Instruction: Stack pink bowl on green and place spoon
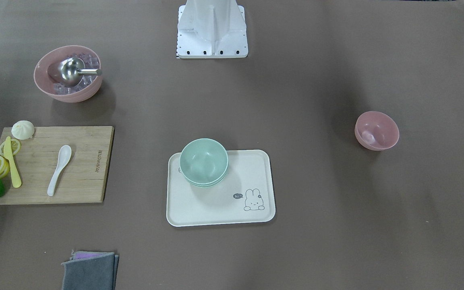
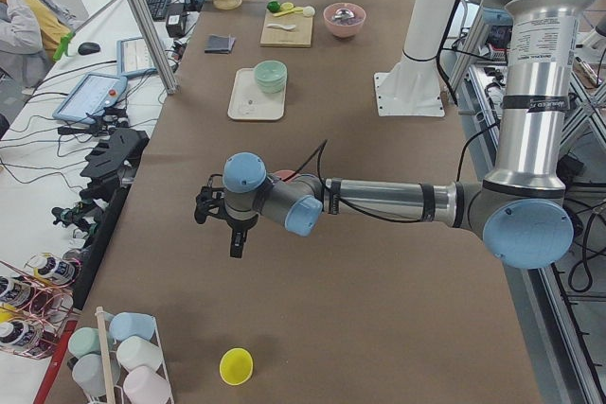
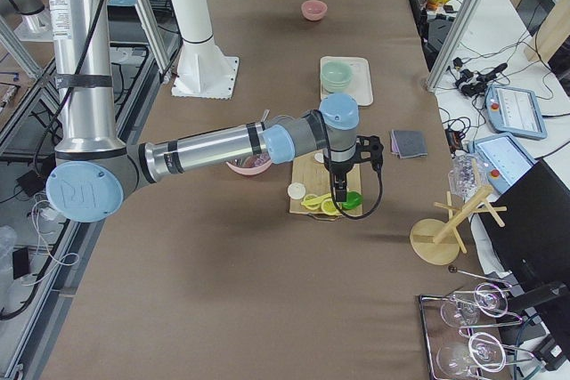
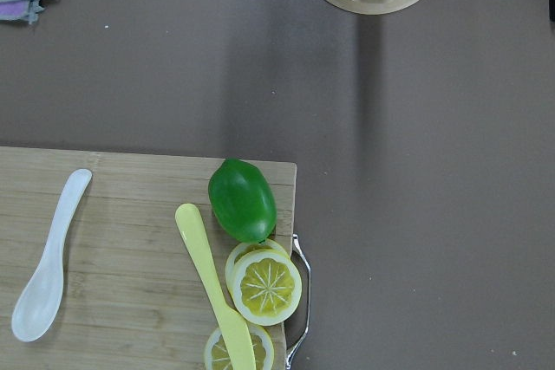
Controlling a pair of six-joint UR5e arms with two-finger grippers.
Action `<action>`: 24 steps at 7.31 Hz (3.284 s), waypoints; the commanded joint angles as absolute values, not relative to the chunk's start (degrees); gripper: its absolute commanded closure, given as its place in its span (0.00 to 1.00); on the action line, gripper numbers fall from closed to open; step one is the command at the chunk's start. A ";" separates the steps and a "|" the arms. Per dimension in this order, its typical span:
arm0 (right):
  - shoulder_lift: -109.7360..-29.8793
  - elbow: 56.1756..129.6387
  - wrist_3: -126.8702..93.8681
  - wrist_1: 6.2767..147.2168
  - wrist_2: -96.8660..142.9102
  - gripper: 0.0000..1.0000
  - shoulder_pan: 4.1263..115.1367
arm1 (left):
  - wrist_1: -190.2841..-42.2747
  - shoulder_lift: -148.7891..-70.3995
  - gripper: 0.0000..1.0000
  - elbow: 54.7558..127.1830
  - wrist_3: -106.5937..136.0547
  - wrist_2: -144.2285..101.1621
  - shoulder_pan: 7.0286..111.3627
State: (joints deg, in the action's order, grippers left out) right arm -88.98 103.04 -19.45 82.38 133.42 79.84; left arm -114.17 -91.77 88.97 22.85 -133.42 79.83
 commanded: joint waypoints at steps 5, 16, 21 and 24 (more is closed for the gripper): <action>-93.05 102.92 -19.51 73.09 133.16 0.00 77.18 | -114.26 -93.25 0.03 88.95 23.56 -133.86 78.40; -83.24 99.15 -39.29 67.59 125.70 0.01 60.56 | -115.30 -96.14 0.02 89.73 33.42 -133.25 69.03; -78.58 95.89 -39.90 67.59 124.54 0.01 59.85 | -124.53 -92.38 0.11 90.00 43.59 -127.96 57.39; -78.14 95.71 -39.90 67.59 124.37 0.01 59.50 | -125.59 -91.23 0.94 90.35 44.21 -128.67 56.69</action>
